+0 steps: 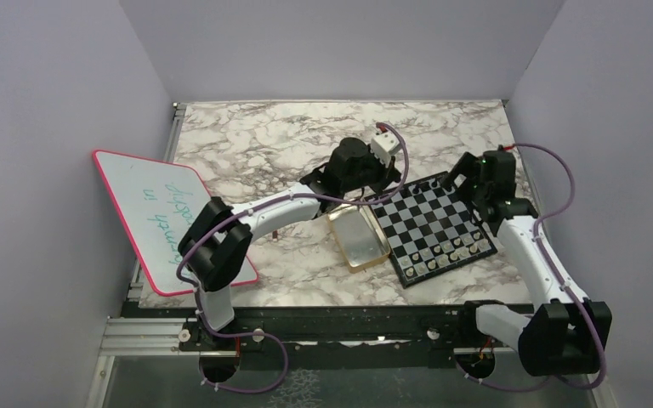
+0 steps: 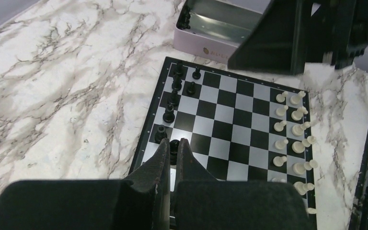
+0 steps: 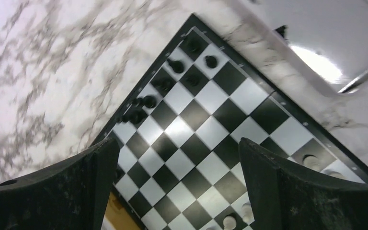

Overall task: Set up the chess pieces on the board
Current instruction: Place the chess piece on the chessboard.

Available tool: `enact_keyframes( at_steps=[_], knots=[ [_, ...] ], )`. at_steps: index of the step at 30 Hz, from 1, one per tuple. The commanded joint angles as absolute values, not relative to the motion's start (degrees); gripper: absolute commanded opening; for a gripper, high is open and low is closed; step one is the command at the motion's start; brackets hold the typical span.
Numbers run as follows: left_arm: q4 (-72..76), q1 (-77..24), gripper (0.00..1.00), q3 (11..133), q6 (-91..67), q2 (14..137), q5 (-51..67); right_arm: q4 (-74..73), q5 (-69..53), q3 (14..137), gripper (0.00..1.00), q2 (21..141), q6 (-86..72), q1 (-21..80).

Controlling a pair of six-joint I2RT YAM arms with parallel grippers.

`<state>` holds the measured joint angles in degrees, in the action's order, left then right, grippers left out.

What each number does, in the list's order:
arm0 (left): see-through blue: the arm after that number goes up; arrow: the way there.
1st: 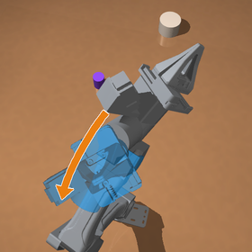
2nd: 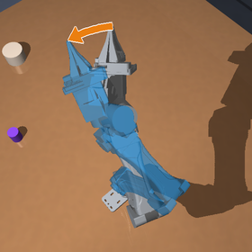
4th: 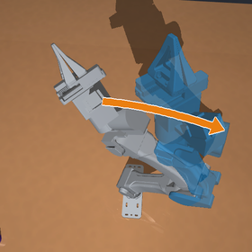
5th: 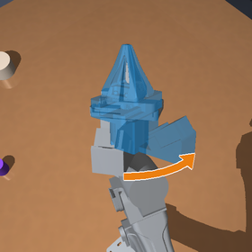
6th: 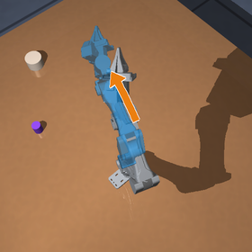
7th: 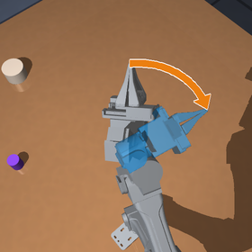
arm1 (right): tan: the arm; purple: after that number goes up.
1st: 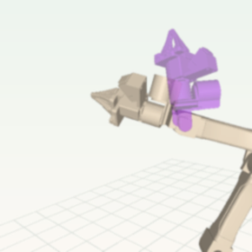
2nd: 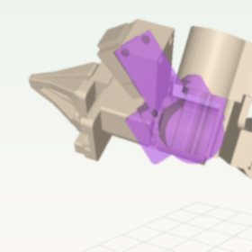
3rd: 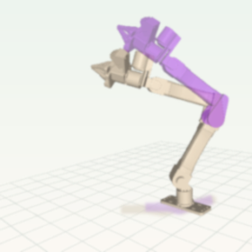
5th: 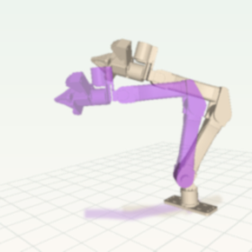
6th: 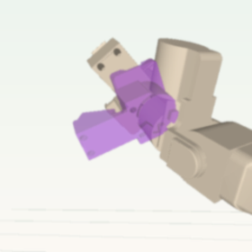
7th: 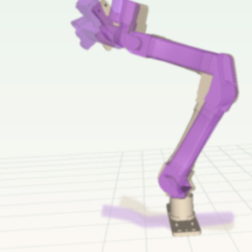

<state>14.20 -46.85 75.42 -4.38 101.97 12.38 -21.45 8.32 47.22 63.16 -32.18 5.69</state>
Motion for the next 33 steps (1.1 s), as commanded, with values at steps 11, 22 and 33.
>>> enact_keyframes(
  at_steps=[11, 22, 33],
  knots=[
    [25.0, -47.5, 0.00, 77.4, -2.6, 114.0, 14.4, -21.1, 4.6, 51.6, 1.00, 62.4, -32.1, -4.1],
    [29.1, -47.5, 0.00, 78.3, -4.0, 119.1, 14.7, -19.6, 0.9, 50.7, 1.00, 62.9, -31.3, -4.3],
    [32.5, -47.5, 0.00, 76.4, -6.2, 121.2, 11.9, -19.6, 0.9, 50.2, 1.00, 62.1, -30.9, -4.3]
  ],
)
